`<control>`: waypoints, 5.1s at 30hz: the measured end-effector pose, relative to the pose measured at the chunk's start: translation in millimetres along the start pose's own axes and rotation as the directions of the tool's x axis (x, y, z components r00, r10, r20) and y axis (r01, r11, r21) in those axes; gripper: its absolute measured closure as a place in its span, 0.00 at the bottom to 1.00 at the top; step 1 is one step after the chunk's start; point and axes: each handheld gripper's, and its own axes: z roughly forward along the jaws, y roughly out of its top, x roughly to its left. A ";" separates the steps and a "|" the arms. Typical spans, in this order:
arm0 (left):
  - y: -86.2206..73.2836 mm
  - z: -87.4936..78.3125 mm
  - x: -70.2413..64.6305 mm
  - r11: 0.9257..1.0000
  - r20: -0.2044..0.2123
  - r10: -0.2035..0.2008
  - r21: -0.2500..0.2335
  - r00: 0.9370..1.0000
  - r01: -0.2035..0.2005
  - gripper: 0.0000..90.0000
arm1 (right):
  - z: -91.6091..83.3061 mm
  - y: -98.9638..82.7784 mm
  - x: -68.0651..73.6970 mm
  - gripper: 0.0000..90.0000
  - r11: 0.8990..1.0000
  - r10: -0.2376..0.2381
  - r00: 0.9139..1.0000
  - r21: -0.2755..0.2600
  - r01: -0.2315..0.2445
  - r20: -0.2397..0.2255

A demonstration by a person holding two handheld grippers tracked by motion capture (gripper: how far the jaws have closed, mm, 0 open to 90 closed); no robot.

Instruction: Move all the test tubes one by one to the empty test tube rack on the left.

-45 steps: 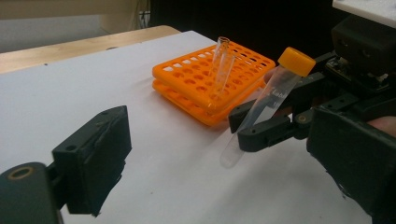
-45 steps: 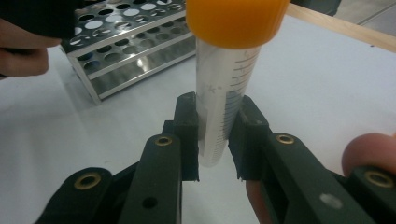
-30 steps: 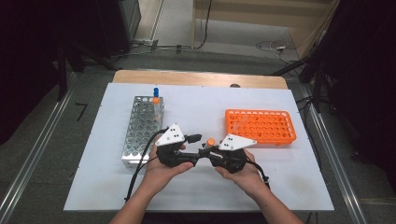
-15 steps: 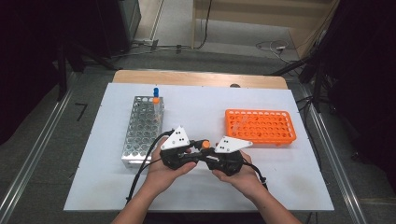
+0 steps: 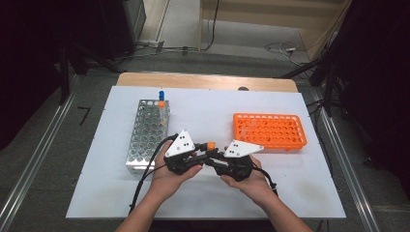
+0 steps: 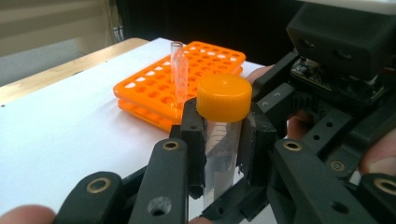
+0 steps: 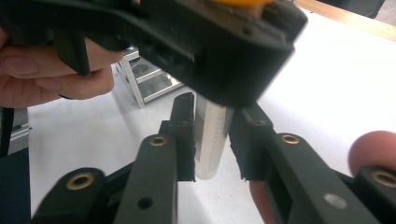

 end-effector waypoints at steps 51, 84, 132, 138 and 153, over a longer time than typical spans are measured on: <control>6.7 -73.1 107.2 0.981 -0.369 -0.174 -0.147 0.913 0.127 0.83 | -84.7 -61.5 -66.2 0.01 0.994 0.103 0.986 -0.059 -0.096 0.130; -7.6 -50.5 137.1 0.980 -0.500 -0.193 -0.061 0.844 0.187 0.83 | -83.0 -62.7 -66.8 0.01 0.993 0.100 0.986 -0.068 -0.092 0.134; -8.8 -67.2 68.8 0.970 -0.246 -0.242 -0.055 0.939 0.236 0.00 | -79.4 -42.4 -93.8 0.02 0.986 0.160 0.959 -0.093 -0.142 0.233; -13.4 -66.2 62.6 0.969 -0.230 -0.247 -0.050 0.941 0.242 0.00 | -77.0 -40.1 -108.2 0.04 0.984 0.176 0.944 -0.082 -0.160 0.281; -15.4 -62.8 56.5 0.970 -0.218 -0.244 -0.043 0.945 0.240 0.00 | -44.6 -39.1 -130.0 0.43 0.967 0.253 0.903 -0.066 -0.246 0.347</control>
